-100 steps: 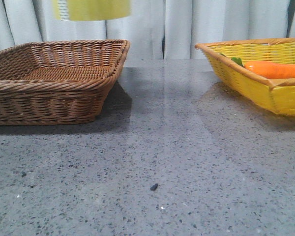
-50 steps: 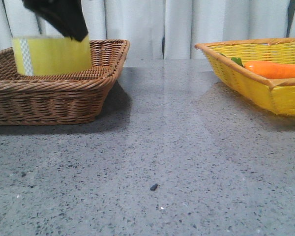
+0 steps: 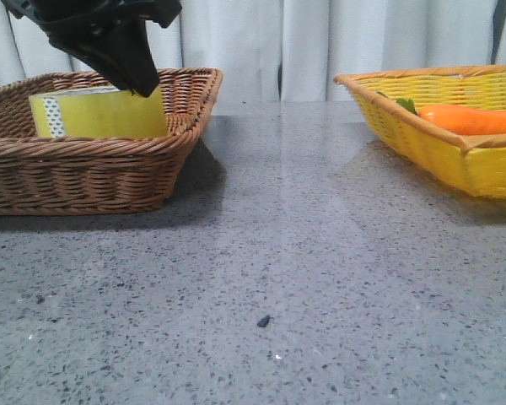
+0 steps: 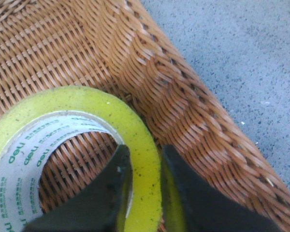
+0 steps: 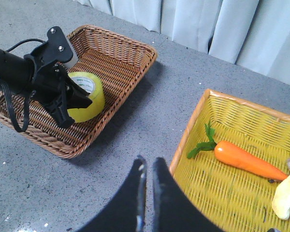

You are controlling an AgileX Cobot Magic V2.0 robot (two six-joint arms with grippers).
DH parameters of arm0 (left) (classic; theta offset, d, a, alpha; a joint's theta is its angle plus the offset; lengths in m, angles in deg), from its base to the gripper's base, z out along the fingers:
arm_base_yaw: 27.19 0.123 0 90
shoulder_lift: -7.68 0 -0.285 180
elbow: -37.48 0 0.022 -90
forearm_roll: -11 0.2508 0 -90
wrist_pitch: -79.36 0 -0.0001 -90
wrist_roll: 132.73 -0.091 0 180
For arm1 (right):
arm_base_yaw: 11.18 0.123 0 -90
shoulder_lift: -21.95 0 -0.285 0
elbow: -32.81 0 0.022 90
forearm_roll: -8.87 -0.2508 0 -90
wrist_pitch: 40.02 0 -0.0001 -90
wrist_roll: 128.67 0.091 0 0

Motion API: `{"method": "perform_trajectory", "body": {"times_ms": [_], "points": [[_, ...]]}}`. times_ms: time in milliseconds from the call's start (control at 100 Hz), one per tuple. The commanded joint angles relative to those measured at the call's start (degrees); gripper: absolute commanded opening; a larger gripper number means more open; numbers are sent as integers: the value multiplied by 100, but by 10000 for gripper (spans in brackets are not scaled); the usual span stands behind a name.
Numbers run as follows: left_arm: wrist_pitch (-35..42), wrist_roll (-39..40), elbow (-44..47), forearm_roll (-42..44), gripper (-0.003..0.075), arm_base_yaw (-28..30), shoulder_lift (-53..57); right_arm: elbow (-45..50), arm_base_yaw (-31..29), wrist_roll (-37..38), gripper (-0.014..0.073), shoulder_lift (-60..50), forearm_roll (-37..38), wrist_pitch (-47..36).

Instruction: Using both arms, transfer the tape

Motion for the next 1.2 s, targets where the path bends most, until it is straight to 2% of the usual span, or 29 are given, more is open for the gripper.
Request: {"method": "perform_trajectory", "body": {"times_ms": [0, 80, 180, 500, 590, 780, 930, 1100, 1190], "points": [[464, 35, -194, -24, 125, -1, 262, -143, -16, 4, -74, -63, 103, -110], [464, 35, -194, -24, 221, -1, 300, -143, -16, 4, -74, -63, 111, -110], [438, 35, -194, -24, 285, -1, 391, -143, -16, 4, -74, -63, 219, -110], [388, 35, -194, -24, 279, -1, 1438, -129, -16, 4, -74, -356, 589, -408], [331, 35, -194, -24, 232, -1, 1884, 57, -16, 4, -74, -623, 722, -693], [146, -9, -53, -146, -19, -1, 2859, 1112, -16, 4, -74, -1409, 1308, -1611], [400, -34, 527, -146, -21, -1, 3748, 2389, -16, 4, -74, -2142, 1611, -2589], [672, -34, 1647, -348, -21, -1, 4828, 3781, -16, 15, -74, -2756, 1907, -3380], [954, -34, 2372, -408, -21, -1, 5493, 4414, -16, 381, -74, -3032, 2006, -3758]]}}
